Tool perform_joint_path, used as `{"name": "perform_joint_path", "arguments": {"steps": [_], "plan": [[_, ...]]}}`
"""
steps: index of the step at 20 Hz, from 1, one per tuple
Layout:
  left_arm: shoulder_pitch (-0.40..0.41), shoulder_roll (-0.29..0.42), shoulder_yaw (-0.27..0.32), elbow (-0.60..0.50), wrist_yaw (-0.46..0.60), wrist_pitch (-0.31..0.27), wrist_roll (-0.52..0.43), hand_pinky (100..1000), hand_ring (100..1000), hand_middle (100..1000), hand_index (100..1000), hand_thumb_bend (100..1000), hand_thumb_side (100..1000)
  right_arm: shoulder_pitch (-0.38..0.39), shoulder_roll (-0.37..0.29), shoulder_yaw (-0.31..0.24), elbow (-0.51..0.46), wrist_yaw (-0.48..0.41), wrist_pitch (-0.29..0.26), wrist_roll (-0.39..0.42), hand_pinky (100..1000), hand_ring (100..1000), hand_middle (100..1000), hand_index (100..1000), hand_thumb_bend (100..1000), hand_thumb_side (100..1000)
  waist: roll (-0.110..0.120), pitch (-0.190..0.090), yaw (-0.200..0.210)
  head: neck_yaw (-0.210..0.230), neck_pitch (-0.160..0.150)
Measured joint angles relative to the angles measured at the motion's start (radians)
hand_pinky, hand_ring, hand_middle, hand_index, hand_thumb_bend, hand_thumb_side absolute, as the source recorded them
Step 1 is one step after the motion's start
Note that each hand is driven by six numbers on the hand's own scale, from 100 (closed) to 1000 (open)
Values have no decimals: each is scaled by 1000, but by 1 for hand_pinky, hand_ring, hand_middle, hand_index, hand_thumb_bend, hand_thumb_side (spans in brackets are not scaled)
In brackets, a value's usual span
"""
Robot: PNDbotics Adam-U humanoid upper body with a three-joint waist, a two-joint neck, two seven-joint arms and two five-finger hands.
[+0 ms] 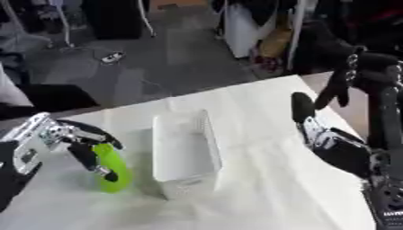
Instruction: Pick up objects on the table and place them in the box.
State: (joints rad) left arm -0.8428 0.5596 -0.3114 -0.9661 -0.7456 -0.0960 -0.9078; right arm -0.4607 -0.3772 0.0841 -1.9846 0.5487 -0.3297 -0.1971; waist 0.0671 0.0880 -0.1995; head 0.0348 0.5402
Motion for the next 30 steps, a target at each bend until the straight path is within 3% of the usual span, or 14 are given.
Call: {"name": "perform_joint_path", "arguments": {"steps": [15,17,18,19,20,21,22,23,25,26,27,28,29,30], "plan": [[1,-18,46,25,0,-7,1,613,925,1000,1000,622,524,-3,1,2,0,0,0,0,136,302,298,359,304,444,0,2,-1,0,-1],[1,-19,52,28,0,-7,1,593,906,1000,991,613,520,-3,1,2,0,0,0,0,136,302,298,359,304,444,0,2,-1,0,-4],[1,-22,54,28,0,-7,1,538,840,966,950,584,502,-3,1,2,0,0,0,0,136,302,298,359,304,444,0,2,-1,0,-6],[1,-25,56,28,-2,-7,2,585,894,1000,980,607,516,-3,1,2,0,0,0,0,136,302,298,359,303,444,0,2,-1,0,-7],[1,-26,58,28,-3,-6,3,435,732,908,899,544,499,-3,1,3,0,0,0,0,136,302,298,359,304,444,0,2,-1,0,-8],[2,-26,59,28,-6,-6,8,467,763,927,914,559,495,-3,1,3,0,0,0,0,136,302,298,359,304,444,0,2,-1,0,-8],[2,-26,60,28,-9,-6,14,312,606,832,832,476,499,-3,2,3,0,0,0,0,136,302,298,359,304,444,0,2,-1,0,-8],[3,-27,60,27,-12,-5,24,257,557,793,800,423,508,-3,4,3,0,0,0,0,136,302,298,359,303,444,0,2,-1,0,-8],[5,-27,62,27,-18,-2,53,100,410,622,692,231,555,-3,5,3,0,0,0,0,136,302,298,359,304,444,0,2,-1,0,-8],[6,-27,63,27,-20,1,72,100,312,524,632,112,623,-3,5,3,0,0,0,0,136,302,298,359,303,444,0,2,-1,0,-8],[7,-27,64,26,-22,2,93,100,290,505,653,165,586,-3,6,3,0,0,0,0,136,302,298,359,306,445,0,3,-1,0,-8],[9,-27,64,26,-25,4,116,100,202,419,555,100,697,-3,8,3,0,0,0,0,136,302,298,359,303,444,0,3,-1,0,-8],[12,-27,65,25,-25,4,138,100,202,419,555,100,697,-3,8,3,0,0,0,0,136,302,298,359,303,444,0,4,-1,0,-8],[14,-27,65,25,-25,4,160,100,107,308,477,100,669,-3,8,3,0,0,0,0,136,302,298,359,303,444,-1,4,-1,0,-8]]}}
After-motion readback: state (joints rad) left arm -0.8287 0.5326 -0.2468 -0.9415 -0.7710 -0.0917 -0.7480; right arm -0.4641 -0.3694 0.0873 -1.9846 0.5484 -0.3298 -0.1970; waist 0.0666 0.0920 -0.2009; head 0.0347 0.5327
